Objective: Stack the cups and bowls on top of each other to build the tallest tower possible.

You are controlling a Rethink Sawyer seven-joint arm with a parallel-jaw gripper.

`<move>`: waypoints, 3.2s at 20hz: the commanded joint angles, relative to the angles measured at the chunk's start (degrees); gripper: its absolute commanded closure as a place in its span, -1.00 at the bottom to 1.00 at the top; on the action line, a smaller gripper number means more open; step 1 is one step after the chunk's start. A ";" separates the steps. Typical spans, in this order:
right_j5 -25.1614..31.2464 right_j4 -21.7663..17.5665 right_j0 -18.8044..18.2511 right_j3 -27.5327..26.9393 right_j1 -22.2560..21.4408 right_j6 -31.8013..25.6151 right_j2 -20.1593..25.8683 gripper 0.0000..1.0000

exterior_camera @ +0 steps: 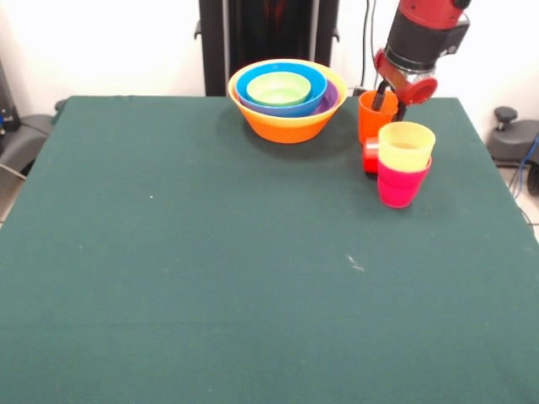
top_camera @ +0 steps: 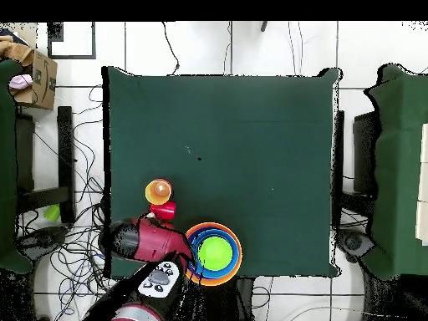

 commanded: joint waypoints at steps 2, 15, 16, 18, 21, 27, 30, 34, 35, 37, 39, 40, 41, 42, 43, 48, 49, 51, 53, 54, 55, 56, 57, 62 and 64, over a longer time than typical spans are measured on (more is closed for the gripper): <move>-6.32 0.74 -0.34 -1.38 5.87 7.23 5.73 -1.00; -7.95 0.37 -0.27 -1.00 6.27 6.76 5.20 1.00; -8.30 0.33 -0.56 -0.71 6.16 6.82 5.55 1.00; -9.23 0.52 -0.92 -0.20 5.92 7.36 6.23 1.00; -5.37 0.52 -0.64 2.19 0.59 7.10 5.50 1.00; 6.76 -1.24 -0.02 6.43 -13.03 4.65 1.83 1.00; 10.38 -2.61 -2.59 8.35 -18.30 1.72 1.89 1.00; 16.16 -4.09 -4.35 7.87 -22.33 -0.34 0.29 1.00; 17.45 -4.54 -4.51 7.39 -22.87 -0.46 -0.16 1.00; 20.38 -5.76 -5.01 5.71 -23.55 -0.75 -1.43 1.00; 20.14 -6.07 -6.93 4.54 -22.81 -1.50 -1.36 1.00; 19.94 -6.06 -7.89 4.17 -22.53 -1.72 -1.19 1.00; 20.22 -6.54 -8.47 3.20 -22.23 -1.97 -1.39 1.00; 21.22 -7.04 -9.42 1.42 -21.79 -2.23 -1.75 1.00; 21.74 -7.47 -9.87 0.40 -21.61 -2.21 -1.91 1.00; 27.16 -9.27 -8.70 -8.33 -17.25 2.72 -3.64 1.00; 27.22 -9.21 -8.44 -9.60 -15.98 3.69 -3.71 1.00; 27.80 -9.25 -7.15 -13.39 -12.60 6.53 -4.77 1.00; 28.93 -9.05 -6.70 -16.10 -10.48 7.81 -5.34 1.00; 29.86 -9.02 -6.27 -17.58 -9.51 8.51 -5.88 1.00; 30.26 -8.76 -6.17 -18.49 -8.77 8.71 -6.04 1.00; 31.04 -8.28 -5.75 -20.00 -7.77 9.64 -6.32 1.00; 31.20 -7.82 -5.44 -20.95 -6.93 10.19 -6.39 1.00; 34.83 -5.90 -4.67 -26.53 -4.12 12.66 -7.23 1.00; 34.78 -5.51 -4.99 -27.27 -3.45 12.23 -7.29 1.00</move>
